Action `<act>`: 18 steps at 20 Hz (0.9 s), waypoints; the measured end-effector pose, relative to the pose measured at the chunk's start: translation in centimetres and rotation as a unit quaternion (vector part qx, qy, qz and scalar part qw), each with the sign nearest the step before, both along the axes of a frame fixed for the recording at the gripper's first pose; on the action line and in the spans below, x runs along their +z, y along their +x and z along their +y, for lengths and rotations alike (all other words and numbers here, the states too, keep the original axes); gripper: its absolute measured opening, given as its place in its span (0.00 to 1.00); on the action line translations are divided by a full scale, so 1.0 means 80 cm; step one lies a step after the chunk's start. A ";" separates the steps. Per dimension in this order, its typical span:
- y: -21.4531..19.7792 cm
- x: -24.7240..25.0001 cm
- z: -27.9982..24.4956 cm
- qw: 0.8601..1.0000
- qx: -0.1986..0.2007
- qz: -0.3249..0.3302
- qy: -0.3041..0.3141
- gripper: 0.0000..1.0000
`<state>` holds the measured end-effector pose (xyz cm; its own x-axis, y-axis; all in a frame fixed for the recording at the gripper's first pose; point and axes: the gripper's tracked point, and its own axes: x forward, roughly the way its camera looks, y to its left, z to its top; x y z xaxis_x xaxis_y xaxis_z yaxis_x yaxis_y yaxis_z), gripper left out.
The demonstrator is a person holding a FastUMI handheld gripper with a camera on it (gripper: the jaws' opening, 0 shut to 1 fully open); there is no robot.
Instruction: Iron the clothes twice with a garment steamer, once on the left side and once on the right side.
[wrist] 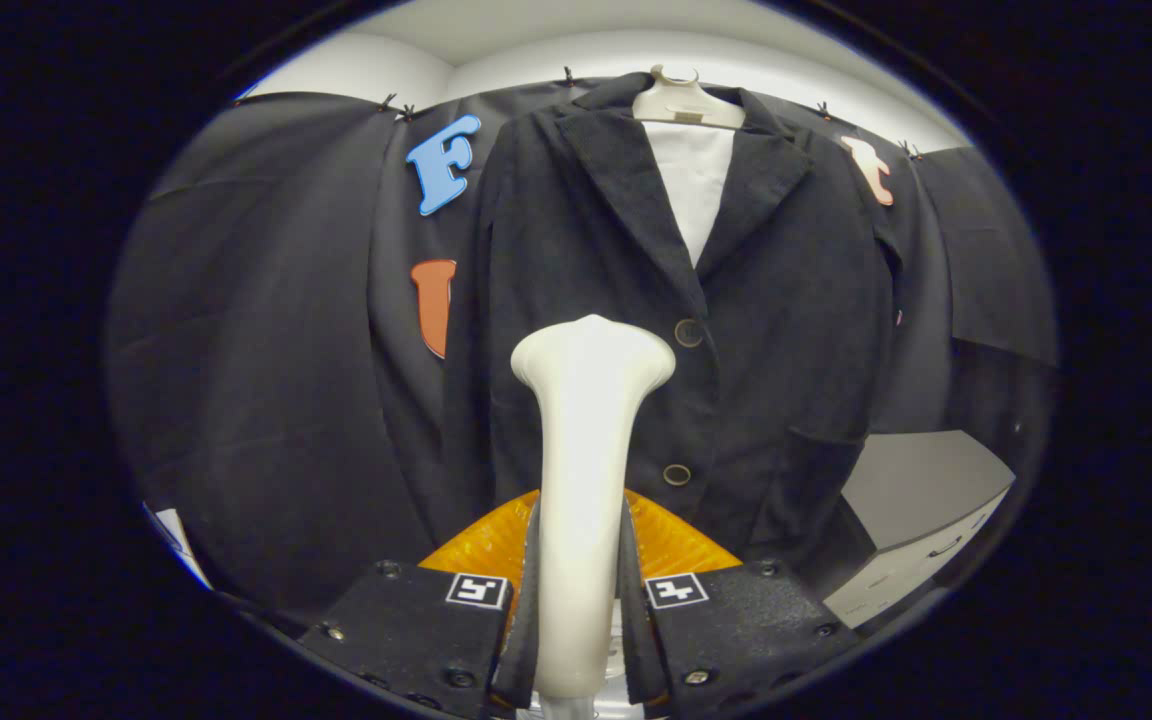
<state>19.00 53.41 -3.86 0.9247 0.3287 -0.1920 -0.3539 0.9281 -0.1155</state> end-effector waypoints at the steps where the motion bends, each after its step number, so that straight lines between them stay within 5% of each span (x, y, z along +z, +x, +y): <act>1: 0.000 -0.010 -0.001 1.000 0.000 0.004 -0.003 0.37; 18: -0.003 -0.189 -0.020 0.994 0.004 0.098 -0.042 0.37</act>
